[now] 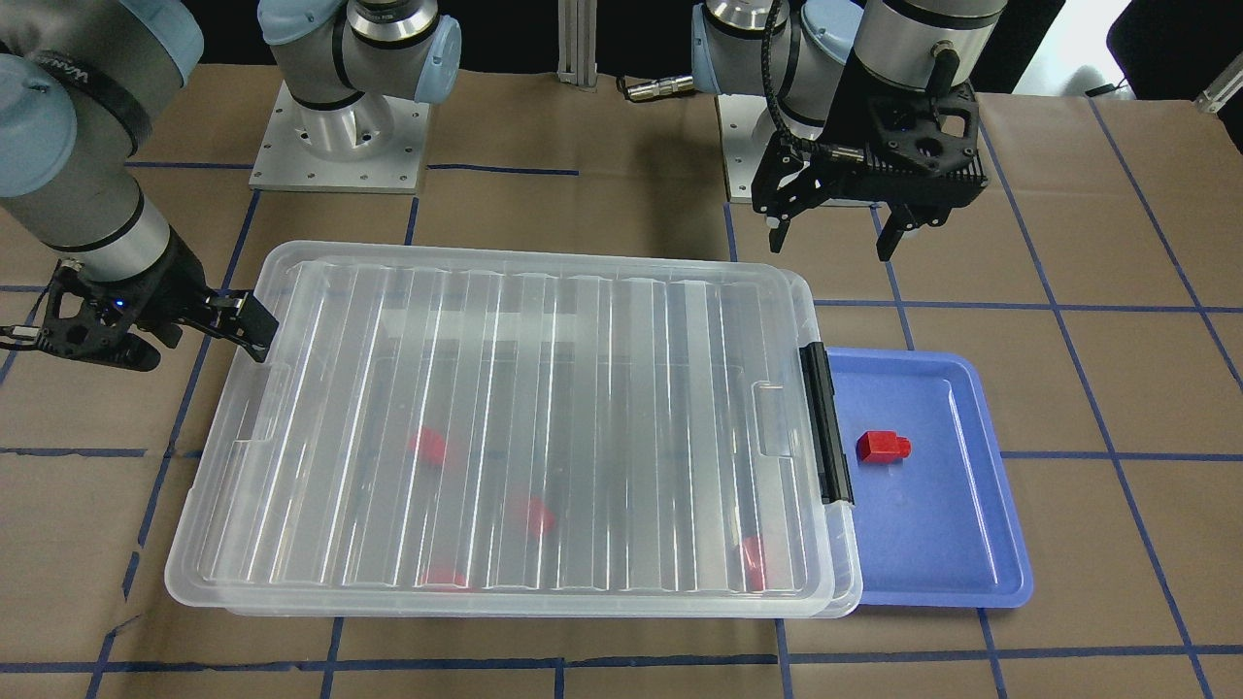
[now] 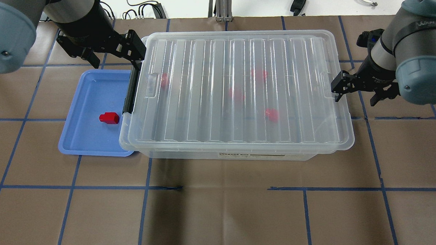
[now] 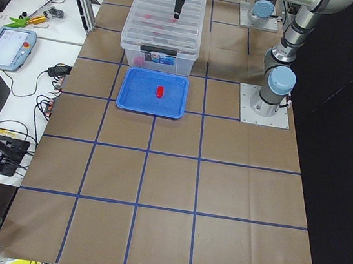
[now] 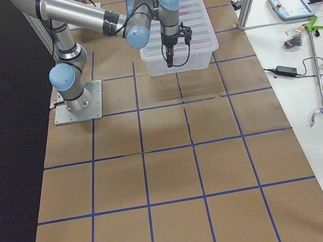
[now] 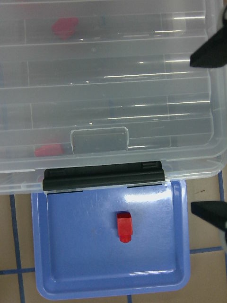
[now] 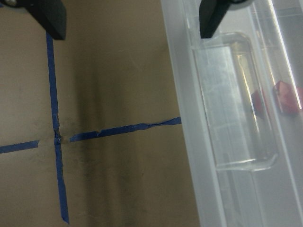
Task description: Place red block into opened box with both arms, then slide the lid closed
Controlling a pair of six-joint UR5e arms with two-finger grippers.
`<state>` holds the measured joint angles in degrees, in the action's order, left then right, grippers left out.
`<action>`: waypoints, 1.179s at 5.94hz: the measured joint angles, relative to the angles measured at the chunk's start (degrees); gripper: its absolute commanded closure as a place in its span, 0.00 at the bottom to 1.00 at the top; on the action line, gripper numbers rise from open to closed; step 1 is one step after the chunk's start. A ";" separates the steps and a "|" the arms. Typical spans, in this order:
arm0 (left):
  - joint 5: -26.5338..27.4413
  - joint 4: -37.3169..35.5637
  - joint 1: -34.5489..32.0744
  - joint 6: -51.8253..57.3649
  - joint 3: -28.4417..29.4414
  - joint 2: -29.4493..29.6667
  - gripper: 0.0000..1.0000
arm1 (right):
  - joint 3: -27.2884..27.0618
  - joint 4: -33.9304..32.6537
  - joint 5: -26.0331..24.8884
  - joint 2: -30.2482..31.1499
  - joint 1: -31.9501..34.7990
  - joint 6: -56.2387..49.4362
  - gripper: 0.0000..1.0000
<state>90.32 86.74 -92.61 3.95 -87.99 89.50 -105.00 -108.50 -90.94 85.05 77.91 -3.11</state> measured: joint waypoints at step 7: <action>0.56 -0.25 9.47 62.14 -1.70 1.78 0.03 | 0.22 -4.49 -1.11 -1.63 -6.80 -13.62 0.00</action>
<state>90.88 86.50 -83.14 66.09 -89.70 91.28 -104.78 -112.99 -92.04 83.42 71.11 -16.73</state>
